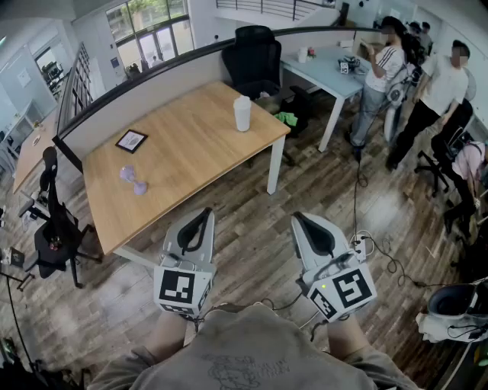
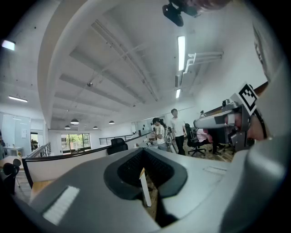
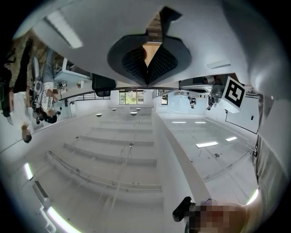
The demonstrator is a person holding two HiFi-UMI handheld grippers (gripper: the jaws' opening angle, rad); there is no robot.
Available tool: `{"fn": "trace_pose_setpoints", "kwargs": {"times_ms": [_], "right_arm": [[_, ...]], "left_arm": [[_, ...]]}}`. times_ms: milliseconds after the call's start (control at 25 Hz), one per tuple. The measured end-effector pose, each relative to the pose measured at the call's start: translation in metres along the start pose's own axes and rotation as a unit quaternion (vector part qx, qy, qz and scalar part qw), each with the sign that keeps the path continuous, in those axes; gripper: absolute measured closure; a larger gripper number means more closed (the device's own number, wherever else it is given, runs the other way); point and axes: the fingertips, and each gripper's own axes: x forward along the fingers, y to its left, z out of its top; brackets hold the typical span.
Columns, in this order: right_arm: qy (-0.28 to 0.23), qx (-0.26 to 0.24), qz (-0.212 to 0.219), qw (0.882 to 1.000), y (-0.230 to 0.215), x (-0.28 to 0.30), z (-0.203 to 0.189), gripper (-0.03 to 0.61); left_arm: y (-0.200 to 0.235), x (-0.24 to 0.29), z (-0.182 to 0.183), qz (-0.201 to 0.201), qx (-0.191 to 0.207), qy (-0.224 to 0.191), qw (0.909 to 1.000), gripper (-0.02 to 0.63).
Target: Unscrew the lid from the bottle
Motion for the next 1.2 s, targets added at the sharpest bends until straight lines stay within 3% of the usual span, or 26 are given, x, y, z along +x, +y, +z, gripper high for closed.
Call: {"fn": "trace_pose_setpoints", "kwargs": {"times_ms": [560,680,720,760,800,840,920,1200], "right_arm": [[-0.01,0.027,-0.005,1.0,-0.008,-0.007,0.0,0.568],[-0.034,0.034,-0.019,0.999,-0.014,-0.007,0.006,0.541],[-0.045,0.036,-0.025,0.998,-0.017,-0.006,0.009,0.424],[-0.051,0.035,-0.033,0.998,-0.02,-0.005,0.01,0.336],[-0.053,0.032,-0.04,0.997,-0.023,-0.004,0.01,0.329],[-0.051,0.029,-0.045,0.997,-0.027,-0.002,0.009,0.314],[-0.046,0.024,-0.049,0.997,-0.033,0.003,0.005,0.301],[-0.023,0.032,-0.06,0.997,-0.068,0.038,-0.013,0.296]], "left_arm": [[0.003,-0.003,0.0,0.005,-0.011,0.004,0.9999,0.612],[0.012,-0.003,0.002,0.022,-0.025,-0.007,0.9994,0.61],[0.016,-0.002,0.001,0.031,-0.027,-0.008,0.9991,0.536],[0.019,0.0,-0.001,0.039,-0.026,-0.005,0.9989,0.41],[0.022,0.003,-0.004,0.046,-0.023,-0.001,0.9987,0.315],[0.024,0.007,-0.006,0.049,-0.02,0.002,0.9986,0.285],[0.027,0.015,-0.011,0.05,-0.016,0.004,0.9986,0.256],[0.04,0.06,-0.032,0.032,-0.022,0.023,0.999,0.247]]}}
